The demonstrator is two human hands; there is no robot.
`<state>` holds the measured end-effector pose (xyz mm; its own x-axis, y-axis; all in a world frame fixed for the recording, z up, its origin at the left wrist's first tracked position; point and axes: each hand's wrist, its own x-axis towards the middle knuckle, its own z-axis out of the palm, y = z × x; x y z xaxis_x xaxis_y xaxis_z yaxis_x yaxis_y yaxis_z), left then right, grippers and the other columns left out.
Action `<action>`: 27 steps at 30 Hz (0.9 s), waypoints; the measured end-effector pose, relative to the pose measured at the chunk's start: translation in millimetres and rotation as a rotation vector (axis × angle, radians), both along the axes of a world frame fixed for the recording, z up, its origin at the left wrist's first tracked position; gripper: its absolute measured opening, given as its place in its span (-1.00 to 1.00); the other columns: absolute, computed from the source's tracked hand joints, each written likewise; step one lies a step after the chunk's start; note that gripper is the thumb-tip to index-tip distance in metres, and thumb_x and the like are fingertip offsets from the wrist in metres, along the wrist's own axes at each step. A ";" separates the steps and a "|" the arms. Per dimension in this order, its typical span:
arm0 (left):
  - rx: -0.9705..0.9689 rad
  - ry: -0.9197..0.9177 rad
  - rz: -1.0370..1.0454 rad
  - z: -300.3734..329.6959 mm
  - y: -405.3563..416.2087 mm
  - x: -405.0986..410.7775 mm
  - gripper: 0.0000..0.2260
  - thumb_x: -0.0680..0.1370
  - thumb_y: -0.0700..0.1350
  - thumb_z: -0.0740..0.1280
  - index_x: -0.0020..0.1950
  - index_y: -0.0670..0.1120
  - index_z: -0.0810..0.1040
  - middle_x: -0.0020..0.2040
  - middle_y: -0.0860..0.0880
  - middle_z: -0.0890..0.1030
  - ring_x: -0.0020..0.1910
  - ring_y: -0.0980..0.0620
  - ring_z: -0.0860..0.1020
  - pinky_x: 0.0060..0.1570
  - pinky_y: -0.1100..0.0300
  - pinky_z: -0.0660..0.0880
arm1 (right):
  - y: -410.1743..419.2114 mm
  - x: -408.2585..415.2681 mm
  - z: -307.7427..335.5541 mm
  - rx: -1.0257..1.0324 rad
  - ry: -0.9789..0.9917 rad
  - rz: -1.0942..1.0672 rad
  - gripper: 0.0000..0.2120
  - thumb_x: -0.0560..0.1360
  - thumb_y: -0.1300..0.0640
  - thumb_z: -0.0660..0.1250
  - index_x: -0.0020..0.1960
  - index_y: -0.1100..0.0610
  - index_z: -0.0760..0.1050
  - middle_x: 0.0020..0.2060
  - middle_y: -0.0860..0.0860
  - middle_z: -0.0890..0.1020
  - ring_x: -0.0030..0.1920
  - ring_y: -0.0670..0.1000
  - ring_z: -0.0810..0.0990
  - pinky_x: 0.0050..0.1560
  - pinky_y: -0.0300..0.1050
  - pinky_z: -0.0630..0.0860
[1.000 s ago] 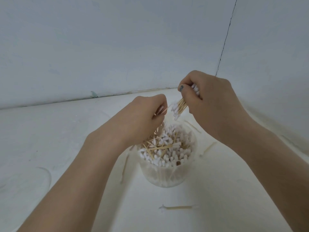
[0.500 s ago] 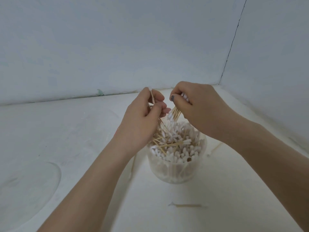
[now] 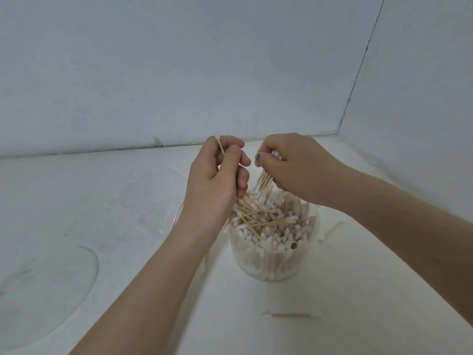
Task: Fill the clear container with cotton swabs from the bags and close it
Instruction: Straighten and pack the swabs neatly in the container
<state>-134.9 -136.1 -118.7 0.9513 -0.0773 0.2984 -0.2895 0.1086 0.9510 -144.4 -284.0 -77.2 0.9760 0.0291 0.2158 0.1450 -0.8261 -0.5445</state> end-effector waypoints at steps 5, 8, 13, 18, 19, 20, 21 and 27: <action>-0.099 0.008 0.036 1.0 -5.1 -5.4 -0.86 0.69 -0.16 0.24 -0.05 -0.14 0.49 -0.34 -0.01 0.53 -0.51 0.01 0.39 -0.51 0.17 0.36 | 6.5 1.8 -7.8 -0.114 -0.074 0.019 -0.79 0.63 0.08 0.19 -0.05 0.13 0.56 -0.29 -0.06 0.57 -0.24 0.01 0.59 -0.23 -0.16 0.48; -0.158 0.005 0.030 2.7 -6.0 -8.6 -0.79 0.72 -0.10 0.21 -0.08 -0.14 0.49 -0.36 -0.03 0.51 -0.56 0.03 0.36 -0.56 0.22 0.31 | 5.2 1.0 -3.0 -0.085 -0.096 -0.003 -0.80 0.63 0.06 0.22 -0.09 0.09 0.55 -0.36 -0.10 0.54 -0.31 -0.03 0.59 -0.29 -0.21 0.46; -0.286 0.080 -0.001 5.0 -5.6 -10.0 -0.68 0.75 -0.04 0.12 -0.11 -0.14 0.50 -0.40 -0.02 0.46 -0.61 0.08 0.24 -0.56 0.28 0.17 | 16.5 -0.1 -5.8 -0.278 -0.092 0.062 -0.75 0.64 0.12 0.16 -0.15 0.18 0.47 -0.32 0.02 0.55 -0.31 0.05 0.53 -0.31 -0.17 0.41; -0.296 0.084 -0.029 6.5 -3.1 -9.6 -0.66 0.74 -0.06 0.13 -0.17 -0.14 0.49 -0.41 -0.06 0.42 -0.63 0.07 0.19 -0.56 0.29 0.14 | 15.2 0.7 3.8 -0.379 -0.093 0.124 -0.72 0.64 0.11 0.16 -0.24 0.12 0.38 -0.40 -0.06 0.41 -0.39 0.00 0.39 -0.41 -0.20 0.24; -0.288 0.079 -0.031 6.9 -2.7 -9.7 -0.67 0.73 -0.07 0.14 -0.17 -0.14 0.49 -0.41 -0.06 0.41 -0.63 0.07 0.19 -0.56 0.29 0.14 | 12.1 -0.1 4.4 -0.363 -0.104 0.118 -0.74 0.64 0.10 0.17 -0.19 0.15 0.44 -0.39 -0.05 0.44 -0.36 0.02 0.43 -0.39 -0.19 0.29; -0.283 0.079 -0.030 7.3 -1.3 -9.1 -0.67 0.73 -0.06 0.14 -0.18 -0.14 0.49 -0.41 -0.06 0.41 -0.63 0.07 0.19 -0.56 0.29 0.14 | 10.3 -0.7 5.0 -0.356 -0.106 0.117 -0.75 0.64 0.08 0.18 -0.15 0.16 0.48 -0.38 -0.04 0.48 -0.35 0.03 0.46 -0.37 -0.19 0.32; -0.276 0.084 -0.029 7.9 -0.4 -9.1 -0.67 0.73 -0.06 0.15 -0.19 -0.13 0.49 -0.41 -0.06 0.41 -0.62 0.07 0.19 -0.57 0.29 0.14 | 8.6 -1.6 5.1 -0.351 -0.095 0.118 -0.75 0.64 0.06 0.19 -0.12 0.16 0.50 -0.36 -0.05 0.50 -0.34 0.02 0.48 -0.36 -0.19 0.34; -0.297 0.118 -0.052 12.3 1.9 -8.4 -0.68 0.70 -0.08 0.18 -0.23 -0.11 0.47 -0.42 -0.06 0.37 -0.62 0.08 0.17 -0.59 0.29 0.13 | 7.2 -3.5 12.7 -0.287 -0.026 0.118 -0.77 0.63 0.02 0.24 -0.12 0.11 0.54 -0.39 -0.09 0.55 -0.39 -0.09 0.54 -0.38 -0.24 0.44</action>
<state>-143.3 -134.2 -106.4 0.9778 -0.0524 0.2027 -0.1656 0.3982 0.9022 -148.0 -276.8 -64.5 0.9565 0.2055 0.2070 0.2600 -0.9223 -0.2859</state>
